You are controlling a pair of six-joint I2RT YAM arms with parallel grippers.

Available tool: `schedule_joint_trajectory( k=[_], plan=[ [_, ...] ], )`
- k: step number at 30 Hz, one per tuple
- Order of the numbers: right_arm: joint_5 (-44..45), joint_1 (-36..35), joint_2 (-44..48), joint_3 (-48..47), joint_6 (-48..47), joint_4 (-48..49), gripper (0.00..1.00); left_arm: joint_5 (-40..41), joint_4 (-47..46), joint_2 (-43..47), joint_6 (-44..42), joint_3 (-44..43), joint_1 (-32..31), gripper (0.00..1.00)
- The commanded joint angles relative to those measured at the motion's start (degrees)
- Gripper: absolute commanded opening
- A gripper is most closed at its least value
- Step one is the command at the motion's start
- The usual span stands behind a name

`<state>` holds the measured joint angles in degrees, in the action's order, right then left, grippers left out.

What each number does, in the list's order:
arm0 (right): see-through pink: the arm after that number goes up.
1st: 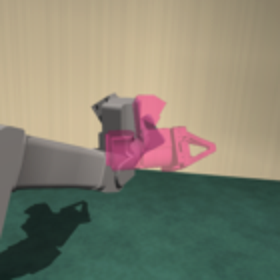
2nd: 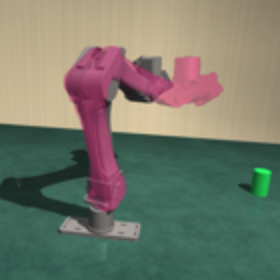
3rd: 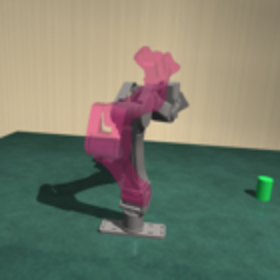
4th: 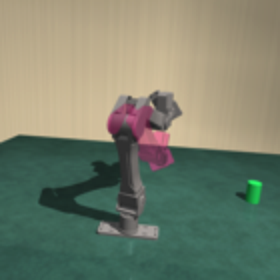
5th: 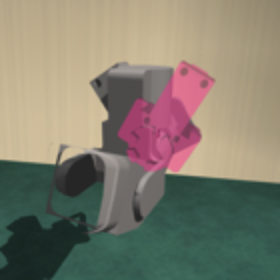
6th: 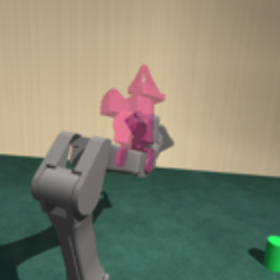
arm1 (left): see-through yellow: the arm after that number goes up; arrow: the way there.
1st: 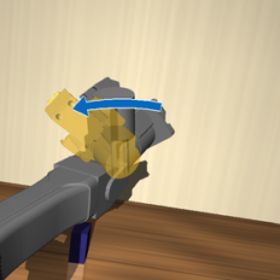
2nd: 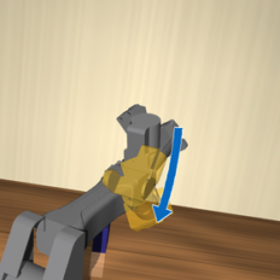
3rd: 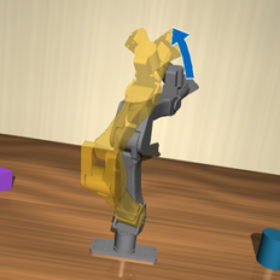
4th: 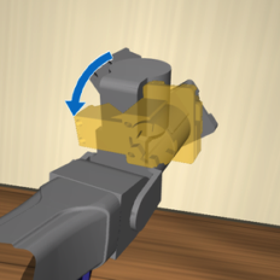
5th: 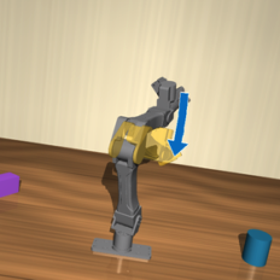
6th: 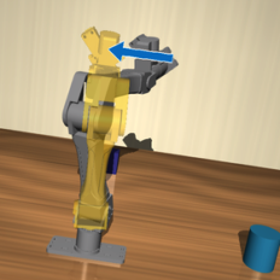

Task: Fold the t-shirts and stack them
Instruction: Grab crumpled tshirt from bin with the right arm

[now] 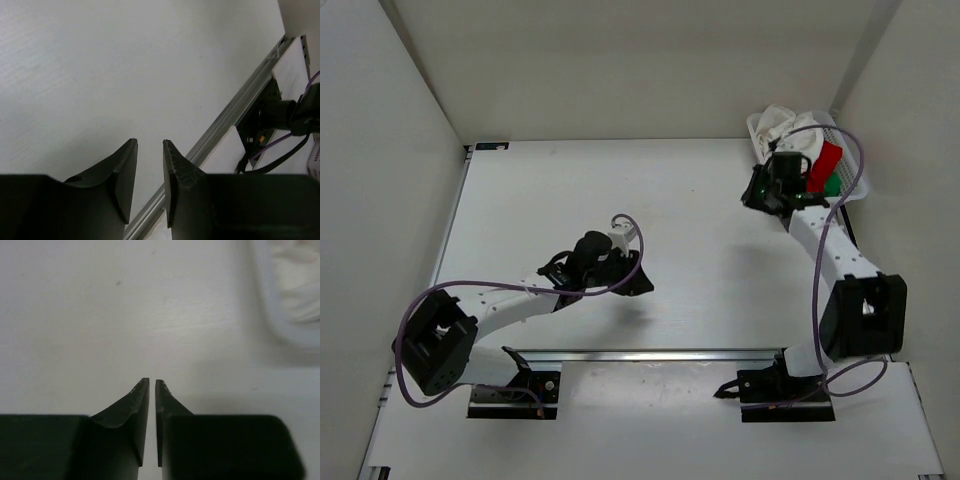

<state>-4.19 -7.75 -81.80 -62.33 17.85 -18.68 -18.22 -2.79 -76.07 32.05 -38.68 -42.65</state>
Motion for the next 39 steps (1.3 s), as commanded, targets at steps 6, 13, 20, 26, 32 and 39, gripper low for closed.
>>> schedule_joint_trajectory(
  k=[6,13,20,26,32,39],
  plan=[
    [5.77,12.31,-18.63,-25.97,-5.54,-0.13,0.31,1.52,-5.37,-1.18,0.91,2.81,-3.40,0.41],
    [6.39,14.16,-40.42,-51.82,-8.79,-6.37,0.48,0.20,-4.95,-0.92,0.47,2.20,-1.73,0.43],
    [7.61,14.25,-60.04,-82.82,-9.93,-16.03,0.51,-0.33,-6.09,-1.71,0.64,2.64,-1.73,0.45],
    [6.64,14.34,-63.12,-81.54,-8.44,-10.85,0.57,-1.73,-7.06,-4.43,1.17,2.64,-1.20,0.44],
    [8.32,13.64,-64.36,-82.34,-7.74,-8.49,0.31,-1.99,-7.32,-4.96,1.26,2.90,-1.38,0.44],
    [8.58,14.95,-62.08,-84.19,-6.60,-9.62,0.00,-1.03,-7.15,-3.82,1.70,3.25,-0.68,0.45]
  ],
)
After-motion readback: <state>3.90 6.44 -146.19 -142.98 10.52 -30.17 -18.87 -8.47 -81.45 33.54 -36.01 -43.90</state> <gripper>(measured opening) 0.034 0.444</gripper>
